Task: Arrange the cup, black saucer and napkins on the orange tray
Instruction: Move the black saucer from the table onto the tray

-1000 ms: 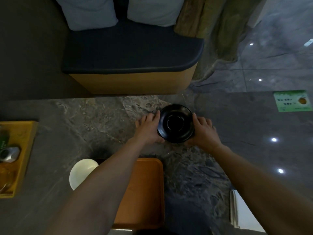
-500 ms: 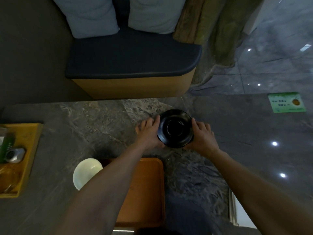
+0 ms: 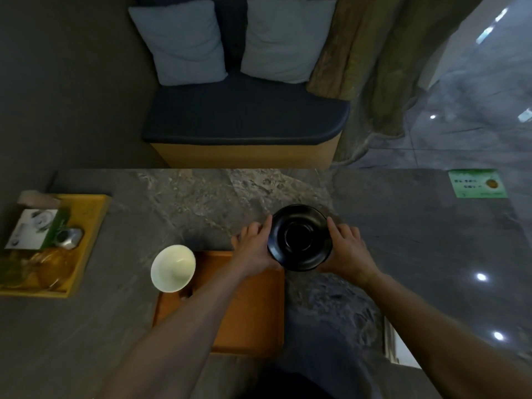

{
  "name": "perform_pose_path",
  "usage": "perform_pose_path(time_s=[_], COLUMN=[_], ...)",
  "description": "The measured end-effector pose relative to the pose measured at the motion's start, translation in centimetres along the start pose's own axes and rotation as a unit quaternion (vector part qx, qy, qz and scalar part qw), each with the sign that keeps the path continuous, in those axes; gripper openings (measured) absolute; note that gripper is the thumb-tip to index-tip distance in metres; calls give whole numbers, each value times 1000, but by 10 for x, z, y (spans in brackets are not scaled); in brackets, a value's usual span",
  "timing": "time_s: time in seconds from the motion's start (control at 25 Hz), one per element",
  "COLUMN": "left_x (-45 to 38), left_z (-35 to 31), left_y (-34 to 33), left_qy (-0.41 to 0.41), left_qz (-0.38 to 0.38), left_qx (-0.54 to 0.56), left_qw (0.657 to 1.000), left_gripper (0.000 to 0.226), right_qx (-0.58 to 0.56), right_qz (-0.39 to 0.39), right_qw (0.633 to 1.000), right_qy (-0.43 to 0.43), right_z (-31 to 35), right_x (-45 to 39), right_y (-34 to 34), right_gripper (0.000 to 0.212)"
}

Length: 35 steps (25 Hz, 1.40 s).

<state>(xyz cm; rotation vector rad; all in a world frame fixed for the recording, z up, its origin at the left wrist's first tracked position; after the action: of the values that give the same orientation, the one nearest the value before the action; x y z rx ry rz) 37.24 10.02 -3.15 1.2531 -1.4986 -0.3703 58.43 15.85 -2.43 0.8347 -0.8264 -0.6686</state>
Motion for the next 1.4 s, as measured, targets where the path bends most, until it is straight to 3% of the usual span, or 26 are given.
perform_pose_path(time_s=[0.56, 0.8, 1.0, 1.4], left_x=[117, 143, 150, 138], left_z=[41, 73, 99, 124], left_y=[-37, -45, -45, -55], left_qy=[79, 112, 89, 31], left_qz=[-46, -41, -55, -8], left_qx=[35, 36, 31, 9], left_qw=[995, 992, 994, 999], left_gripper=[126, 126, 124, 122], right_qx=[2, -6, -35, -30], right_qz=[20, 27, 24, 3], right_qw=[994, 994, 994, 999], right_qy=[109, 109, 100, 31], right_z=[47, 75, 97, 112], right_x=[69, 77, 87, 100], right_y=[-31, -55, -74, -105], right_gripper=[126, 126, 130, 125])
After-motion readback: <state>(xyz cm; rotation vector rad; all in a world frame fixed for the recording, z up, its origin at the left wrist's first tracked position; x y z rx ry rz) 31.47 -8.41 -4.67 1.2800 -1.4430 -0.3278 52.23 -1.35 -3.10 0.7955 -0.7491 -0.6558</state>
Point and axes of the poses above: each hand's wrist, its own x-axis away from the middle knuckle, its own y-axis out of the back of the hand, z = x × y, the point moved 7 cm from there along -x, towards the middle knuckle, and after that the axes turned 6 degrees about y, right-handed, at the moved point
